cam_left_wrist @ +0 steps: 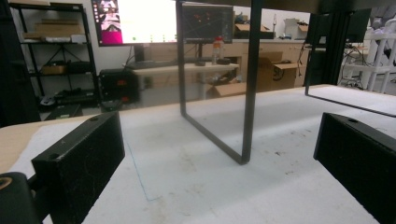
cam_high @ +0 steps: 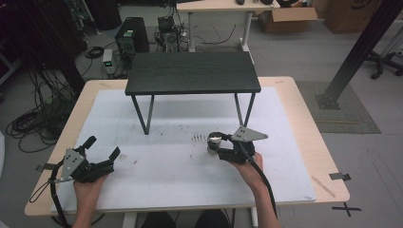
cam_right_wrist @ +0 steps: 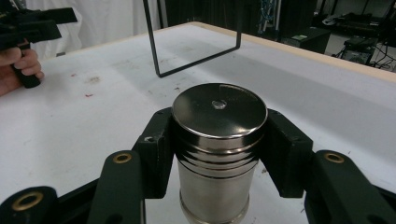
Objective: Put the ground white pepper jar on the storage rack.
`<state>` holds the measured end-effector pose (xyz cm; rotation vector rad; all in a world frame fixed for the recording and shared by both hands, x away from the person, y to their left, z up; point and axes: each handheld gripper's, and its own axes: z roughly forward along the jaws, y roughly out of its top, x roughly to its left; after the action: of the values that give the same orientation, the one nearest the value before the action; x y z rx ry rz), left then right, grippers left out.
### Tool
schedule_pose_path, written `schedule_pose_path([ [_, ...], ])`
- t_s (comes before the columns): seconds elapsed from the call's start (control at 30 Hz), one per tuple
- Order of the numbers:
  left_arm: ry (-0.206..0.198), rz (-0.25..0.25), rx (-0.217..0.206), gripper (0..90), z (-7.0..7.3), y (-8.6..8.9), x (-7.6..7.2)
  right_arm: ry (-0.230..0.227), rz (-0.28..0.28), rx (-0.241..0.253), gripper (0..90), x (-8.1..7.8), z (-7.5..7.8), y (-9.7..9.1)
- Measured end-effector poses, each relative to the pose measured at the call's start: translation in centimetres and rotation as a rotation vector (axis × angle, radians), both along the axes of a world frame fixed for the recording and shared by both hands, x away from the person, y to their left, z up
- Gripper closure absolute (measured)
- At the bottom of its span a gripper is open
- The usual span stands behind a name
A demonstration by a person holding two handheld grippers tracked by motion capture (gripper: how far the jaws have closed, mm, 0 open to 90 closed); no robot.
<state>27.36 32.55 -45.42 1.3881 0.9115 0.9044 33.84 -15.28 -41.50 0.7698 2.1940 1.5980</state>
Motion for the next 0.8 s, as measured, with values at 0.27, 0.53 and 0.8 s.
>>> schedule_pose_path([
  [0.27,-0.001,0.000,0.000,2.2,0.0,0.0,0.0,0.003,0.016,-0.003,49.3,-0.2,1.9,0.1],
  [0.53,-0.002,0.000,-0.001,2.2,0.0,0.0,0.0,0.025,0.033,-0.013,49.4,-0.2,4.1,0.4],
  [0.8,-0.002,0.000,-0.001,2.3,0.0,0.0,0.0,0.035,0.046,0.002,49.4,0.0,6.7,0.5],
])
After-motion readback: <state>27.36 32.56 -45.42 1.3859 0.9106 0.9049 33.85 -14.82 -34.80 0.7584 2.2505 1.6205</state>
